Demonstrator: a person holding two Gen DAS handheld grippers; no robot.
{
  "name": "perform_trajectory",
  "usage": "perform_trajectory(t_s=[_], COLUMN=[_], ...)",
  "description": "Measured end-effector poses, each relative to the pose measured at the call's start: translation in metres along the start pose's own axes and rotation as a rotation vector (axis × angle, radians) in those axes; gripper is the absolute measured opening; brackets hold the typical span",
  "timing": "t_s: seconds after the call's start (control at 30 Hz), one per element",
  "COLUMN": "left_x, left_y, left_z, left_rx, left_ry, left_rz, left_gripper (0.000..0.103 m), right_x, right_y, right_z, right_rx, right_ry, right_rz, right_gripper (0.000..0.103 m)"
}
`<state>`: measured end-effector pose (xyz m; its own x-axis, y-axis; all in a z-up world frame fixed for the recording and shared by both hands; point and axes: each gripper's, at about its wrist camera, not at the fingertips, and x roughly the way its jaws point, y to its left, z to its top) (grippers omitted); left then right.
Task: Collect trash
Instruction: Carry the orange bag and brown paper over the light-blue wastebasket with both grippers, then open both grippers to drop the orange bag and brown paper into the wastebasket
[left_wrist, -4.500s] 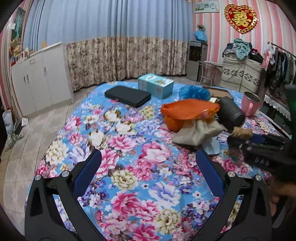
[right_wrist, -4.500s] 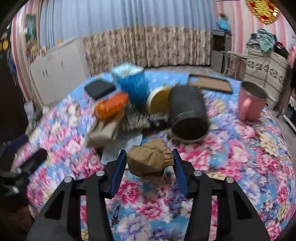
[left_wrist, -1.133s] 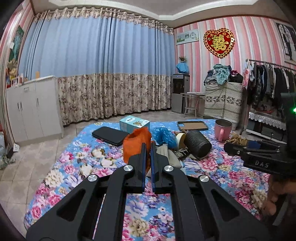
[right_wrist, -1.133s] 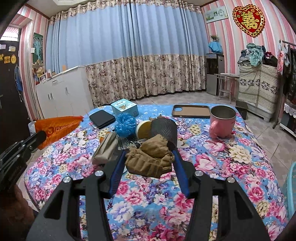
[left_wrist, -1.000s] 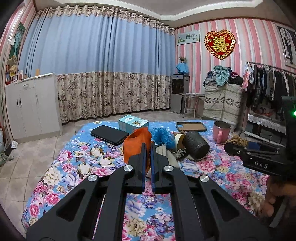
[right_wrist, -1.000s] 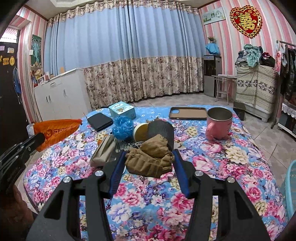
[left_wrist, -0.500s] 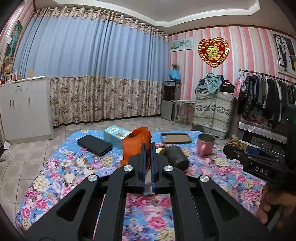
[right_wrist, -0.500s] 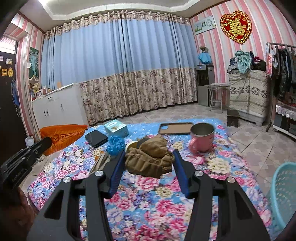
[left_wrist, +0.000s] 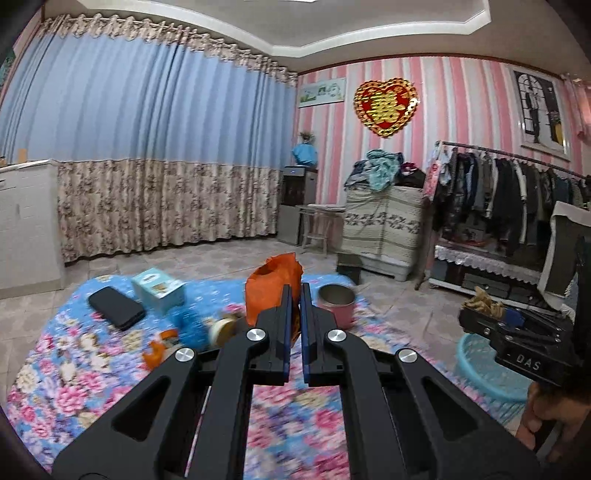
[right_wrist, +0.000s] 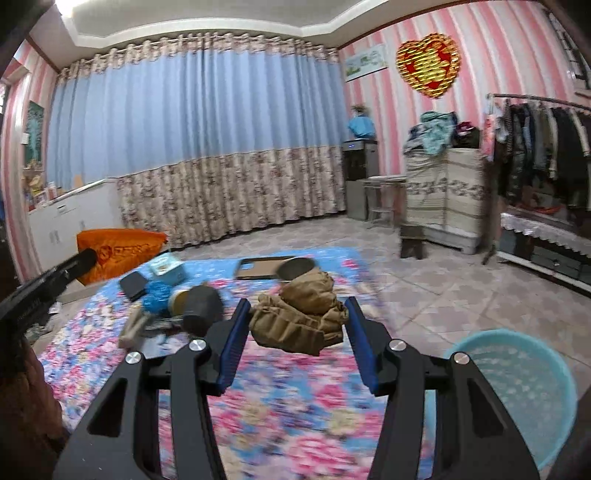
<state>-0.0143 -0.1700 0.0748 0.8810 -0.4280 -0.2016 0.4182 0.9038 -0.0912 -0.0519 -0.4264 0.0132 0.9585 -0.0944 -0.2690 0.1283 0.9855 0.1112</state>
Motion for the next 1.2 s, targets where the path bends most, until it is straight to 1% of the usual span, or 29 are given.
perform_trajectory(t_s=[0.1, 0.17, 0.23, 0.3, 0.33, 0.43, 0.53, 0.63, 0.73, 0.8, 0.87, 0.97, 1.13, 1.17, 1.2], left_x=[0.008, 0.013, 0.015, 0.015, 0.015, 0.018, 0.013, 0.012, 0.014, 0.024, 0.040, 0.052, 0.068, 0.071, 0.073], left_y=[-0.020, -0.044, -0.078, -0.110, -0.120, -0.161, -0.189, -0.206, -0.218, -0.223, -0.223, -0.223, -0.235, -0.239, -0.242], left_z=[0.003, 0.004, 0.002, 0.000, -0.002, -0.012, -0.024, -0.037, -0.046, -0.048, -0.056, -0.064, -0.071, -0.073, -0.077], left_rx=[-0.018, -0.026, 0.011, 0.025, 0.029, 0.038, 0.085, 0.125, 0.140, 0.128, 0.090, 0.054, -0.005, -0.011, -0.011], left_ry=[0.000, 0.006, 0.000, 0.004, 0.008, 0.035, 0.032, 0.029, 0.044, 0.075, 0.119, 0.162, 0.229, 0.246, 0.259], left_rz=[-0.043, -0.082, -0.134, -0.207, -0.231, -0.330, -0.366, -0.372, -0.389, -0.420, -0.445, -0.480, -0.616, -0.641, -0.650], left_gripper=[0.002, 0.002, 0.002, 0.002, 0.002, 0.002, 0.002, 0.002, 0.002, 0.002, 0.002, 0.002, 0.003, 0.003, 0.004], right_x=[-0.021, -0.031, -0.041, -0.049, -0.053, -0.062, -0.073, -0.081, -0.086, -0.087, -0.088, -0.083, -0.074, -0.073, -0.073], right_y=[-0.033, -0.051, -0.070, -0.088, -0.099, -0.125, -0.149, -0.170, -0.184, -0.190, -0.193, -0.193, -0.202, -0.203, -0.204], right_z=[0.002, 0.001, -0.002, -0.004, -0.006, -0.010, -0.015, -0.021, -0.023, -0.023, -0.026, -0.029, -0.036, -0.036, -0.036], right_rx=[0.002, 0.007, 0.004, 0.005, 0.015, 0.033, 0.039, 0.052, 0.086, 0.098, 0.097, 0.098, 0.109, 0.113, 0.115], right_ry=[-0.018, -0.025, -0.029, -0.025, -0.021, -0.005, 0.003, 0.017, 0.019, 0.021, 0.025, 0.034, 0.063, 0.069, 0.071], right_rz=[-0.072, -0.108, -0.158, -0.199, -0.217, -0.265, -0.312, -0.359, -0.385, -0.388, -0.388, -0.377, -0.375, -0.376, -0.378], right_gripper=[0.052, 0.052, 0.052, 0.052, 0.052, 0.052, 0.052, 0.052, 0.052, 0.052, 0.052, 0.052, 0.053, 0.054, 0.058])
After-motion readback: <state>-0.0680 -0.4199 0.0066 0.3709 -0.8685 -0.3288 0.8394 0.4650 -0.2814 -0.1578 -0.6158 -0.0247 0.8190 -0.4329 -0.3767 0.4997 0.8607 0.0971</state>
